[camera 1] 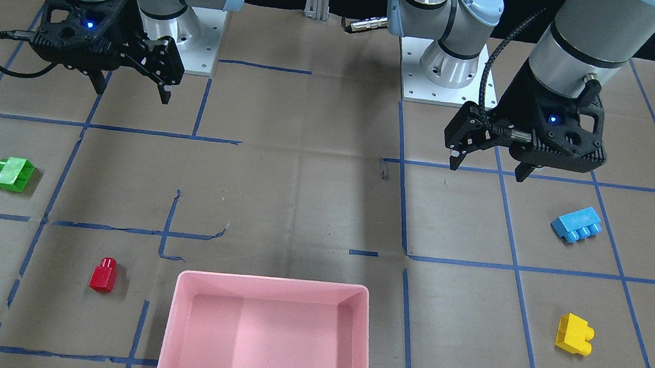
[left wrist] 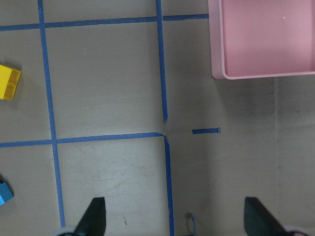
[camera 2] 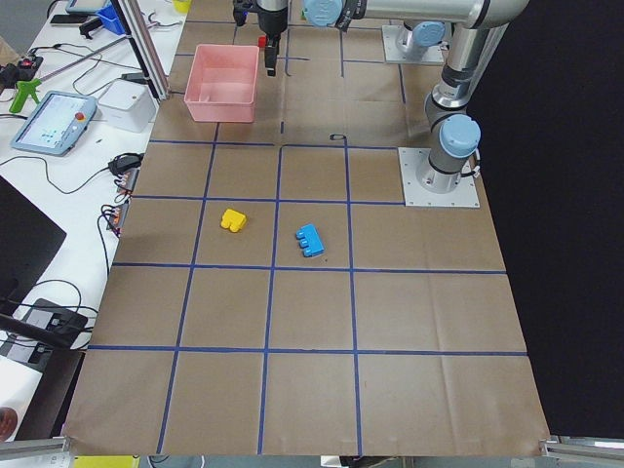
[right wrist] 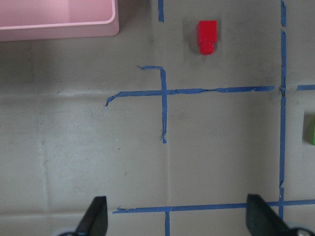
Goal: Put all blocks into box
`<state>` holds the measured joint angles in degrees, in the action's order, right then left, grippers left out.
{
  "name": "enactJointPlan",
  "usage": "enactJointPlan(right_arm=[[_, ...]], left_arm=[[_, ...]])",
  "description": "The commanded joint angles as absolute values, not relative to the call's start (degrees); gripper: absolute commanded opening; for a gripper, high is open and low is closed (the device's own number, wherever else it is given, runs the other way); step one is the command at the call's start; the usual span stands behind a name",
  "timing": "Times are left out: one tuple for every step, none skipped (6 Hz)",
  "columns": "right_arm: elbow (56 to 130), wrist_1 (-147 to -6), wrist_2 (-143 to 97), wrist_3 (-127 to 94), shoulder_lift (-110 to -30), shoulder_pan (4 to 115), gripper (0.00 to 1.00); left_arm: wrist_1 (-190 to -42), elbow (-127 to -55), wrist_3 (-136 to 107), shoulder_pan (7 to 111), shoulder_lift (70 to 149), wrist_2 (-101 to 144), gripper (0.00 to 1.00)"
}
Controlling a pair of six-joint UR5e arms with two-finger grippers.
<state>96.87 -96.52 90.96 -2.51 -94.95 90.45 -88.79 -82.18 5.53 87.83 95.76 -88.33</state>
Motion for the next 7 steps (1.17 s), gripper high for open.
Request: enactJointPlan(right_arm=[[96.5,-97.1,90.9,-2.0,-95.3,89.2,1.0],[96.3,-97.1,90.9,-2.0,-95.6,89.1,1.0],[96.7,-97.1,90.9,-1.9,-95.5,89.3,1.0],[96.5,-97.2,90.9,-2.0,-95.1,89.3,1.0],[96.7,-97.1,91.1,-1.9,-95.2,89.3,1.0],[96.9,-97.1,91.0,-1.9,-95.1,89.3,1.0],[97.3,-97.1,91.1,-1.9,-95.1,89.3,1.0]], left_arm=[[-88.9,-82.4,5.5,87.8,95.7,-88.4,1.0],[-88.9,-82.4,5.5,87.8,95.6,-88.3,1.0],[-88.9,-82.4,5.9,87.5,95.6,-88.4,1.0],[-89.1,-82.4,17.3,85.2,95.5,-88.9,1.0],[-89.8,-82.4,24.8,77.0,95.6,-88.5,1.0],[-91.3,-83.4,39.0,68.3,95.8,-88.2,1.0],[-90.6,-86.0,42.8,61.0,95.4,-88.6,1.0]])
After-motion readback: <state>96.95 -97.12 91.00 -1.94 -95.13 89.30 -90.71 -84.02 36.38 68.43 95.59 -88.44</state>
